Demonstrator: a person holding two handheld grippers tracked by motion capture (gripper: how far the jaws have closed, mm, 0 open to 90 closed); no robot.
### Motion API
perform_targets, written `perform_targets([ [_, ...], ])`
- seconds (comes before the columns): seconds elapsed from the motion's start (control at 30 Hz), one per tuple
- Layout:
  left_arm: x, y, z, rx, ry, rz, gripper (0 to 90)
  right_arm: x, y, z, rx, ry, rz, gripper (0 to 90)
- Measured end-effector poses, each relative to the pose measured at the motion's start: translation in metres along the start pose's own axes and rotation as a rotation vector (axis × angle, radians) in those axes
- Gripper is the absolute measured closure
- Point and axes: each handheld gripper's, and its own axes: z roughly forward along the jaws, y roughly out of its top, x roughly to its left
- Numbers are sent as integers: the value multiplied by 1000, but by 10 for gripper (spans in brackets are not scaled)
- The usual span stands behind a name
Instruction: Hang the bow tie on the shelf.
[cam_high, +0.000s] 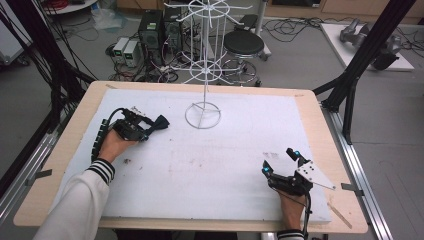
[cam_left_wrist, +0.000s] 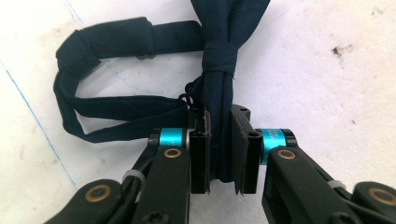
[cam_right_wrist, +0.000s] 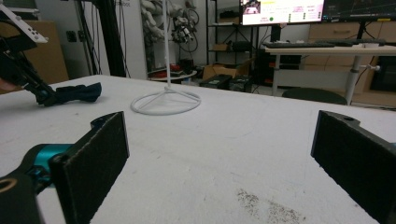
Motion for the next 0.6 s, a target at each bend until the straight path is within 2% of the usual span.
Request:
perform_targets([
  [0.47,4,-2,-20,-180,-21,-49,789,0,0,0,0,0,-1,31],
  [0.6,5,-4,-24,-243,-48,-76,789,0,0,0,0,-1,1,31],
])
